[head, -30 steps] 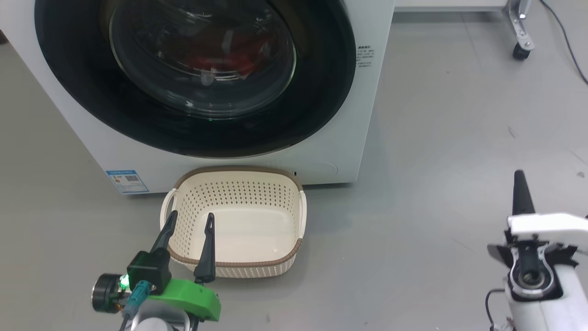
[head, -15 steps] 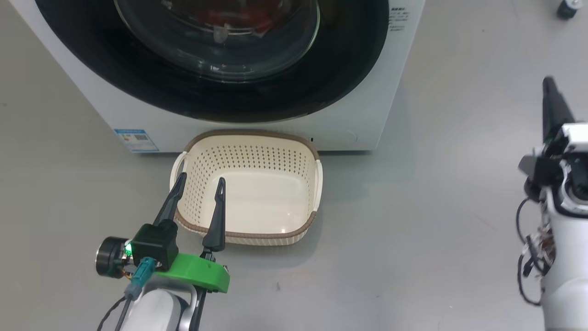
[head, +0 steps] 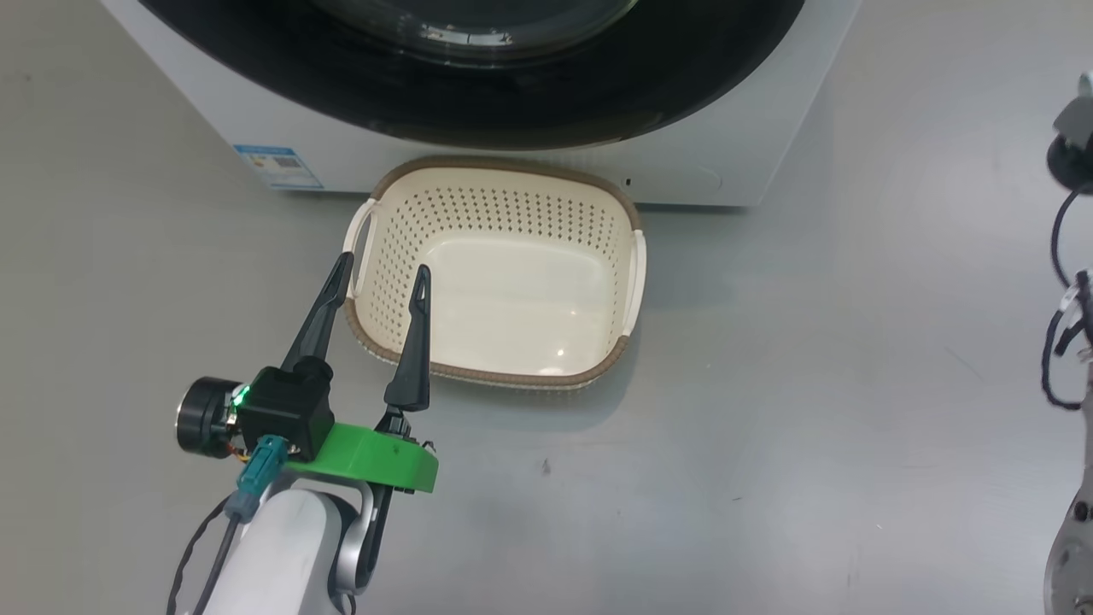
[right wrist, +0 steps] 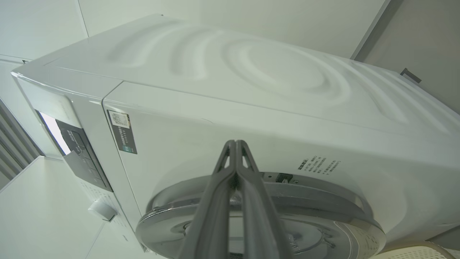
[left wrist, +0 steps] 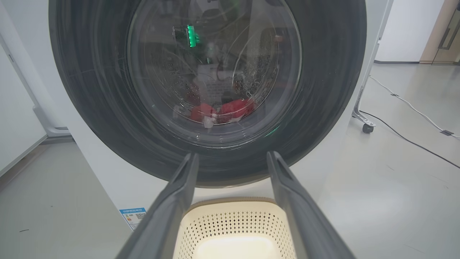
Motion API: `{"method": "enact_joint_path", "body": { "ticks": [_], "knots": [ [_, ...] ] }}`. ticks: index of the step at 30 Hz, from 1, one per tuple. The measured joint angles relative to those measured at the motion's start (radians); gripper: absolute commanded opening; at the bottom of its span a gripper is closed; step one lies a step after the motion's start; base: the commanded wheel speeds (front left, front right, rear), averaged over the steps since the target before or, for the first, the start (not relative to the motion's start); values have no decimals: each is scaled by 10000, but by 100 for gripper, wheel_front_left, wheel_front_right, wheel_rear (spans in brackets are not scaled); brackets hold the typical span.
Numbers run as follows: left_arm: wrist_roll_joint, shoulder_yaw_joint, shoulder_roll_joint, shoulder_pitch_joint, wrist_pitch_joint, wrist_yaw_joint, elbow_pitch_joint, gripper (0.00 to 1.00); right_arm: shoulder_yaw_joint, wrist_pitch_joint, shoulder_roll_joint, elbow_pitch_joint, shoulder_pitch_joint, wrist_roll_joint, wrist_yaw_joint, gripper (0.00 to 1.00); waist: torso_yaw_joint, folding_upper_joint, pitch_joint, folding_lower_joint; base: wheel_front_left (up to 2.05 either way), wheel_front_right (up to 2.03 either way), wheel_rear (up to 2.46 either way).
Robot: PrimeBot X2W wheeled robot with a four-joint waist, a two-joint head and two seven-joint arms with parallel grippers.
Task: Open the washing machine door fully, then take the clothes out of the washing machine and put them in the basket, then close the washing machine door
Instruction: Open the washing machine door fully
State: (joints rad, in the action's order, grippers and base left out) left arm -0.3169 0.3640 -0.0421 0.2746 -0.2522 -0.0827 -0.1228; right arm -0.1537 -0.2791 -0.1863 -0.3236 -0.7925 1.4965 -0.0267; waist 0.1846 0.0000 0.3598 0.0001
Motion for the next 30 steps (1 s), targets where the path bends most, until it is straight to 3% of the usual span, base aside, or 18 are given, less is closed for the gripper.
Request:
{"method": "enact_joint_path", "body": {
  "ticks": [12,30],
  "knots": [
    [-382,364,27,360,0,-8,224,100,654,-1097,-437,-533,-1650,2,215,0,668,0,775,0,0,0,0],
    [-767,915,52,609,0,-105,276,100,1377,-2224,-909,-1818,-2855,-128,663,0,1427,0,1139,0,0,0,0]
  ]
}}
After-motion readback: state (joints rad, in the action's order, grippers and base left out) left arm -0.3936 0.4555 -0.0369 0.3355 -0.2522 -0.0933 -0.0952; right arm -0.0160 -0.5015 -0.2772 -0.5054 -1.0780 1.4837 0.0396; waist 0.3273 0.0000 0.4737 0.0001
